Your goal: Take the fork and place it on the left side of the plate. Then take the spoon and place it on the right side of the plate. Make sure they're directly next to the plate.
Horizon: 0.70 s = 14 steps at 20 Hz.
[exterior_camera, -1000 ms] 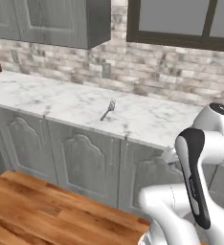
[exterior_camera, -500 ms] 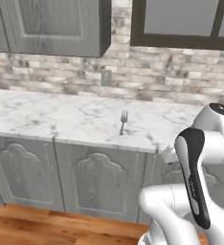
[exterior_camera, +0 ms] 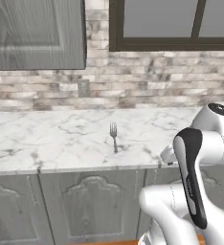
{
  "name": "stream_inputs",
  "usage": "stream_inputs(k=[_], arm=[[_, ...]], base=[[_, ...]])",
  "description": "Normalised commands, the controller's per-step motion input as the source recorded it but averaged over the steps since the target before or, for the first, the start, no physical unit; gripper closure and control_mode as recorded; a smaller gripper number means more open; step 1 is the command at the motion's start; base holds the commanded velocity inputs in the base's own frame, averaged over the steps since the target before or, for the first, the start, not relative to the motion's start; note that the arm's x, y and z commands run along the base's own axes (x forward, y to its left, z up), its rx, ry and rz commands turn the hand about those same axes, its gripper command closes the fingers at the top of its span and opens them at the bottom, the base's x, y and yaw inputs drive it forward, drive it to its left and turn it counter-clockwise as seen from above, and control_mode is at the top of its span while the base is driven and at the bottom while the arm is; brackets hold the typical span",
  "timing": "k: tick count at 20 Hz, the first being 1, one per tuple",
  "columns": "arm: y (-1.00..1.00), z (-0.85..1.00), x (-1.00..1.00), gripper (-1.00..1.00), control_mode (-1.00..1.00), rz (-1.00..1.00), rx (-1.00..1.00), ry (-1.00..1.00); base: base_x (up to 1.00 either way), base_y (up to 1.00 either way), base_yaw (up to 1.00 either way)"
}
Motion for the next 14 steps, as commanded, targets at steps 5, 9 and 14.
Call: stream_inputs(k=[5,9,14], arm=[[0.00,0.00,0.00,-1.00,1.00,0.00,0.00,0.00],[0.00,0.00,0.00,-1.00,1.00,0.00,0.00,0.00],[0.00,0.00,0.00,-1.00,1.00,0.00,0.00,0.00]], base=[[0.36,0.51,-0.39],[0.29,0.58,-0.28],[0.52,0.53,-0.24]])
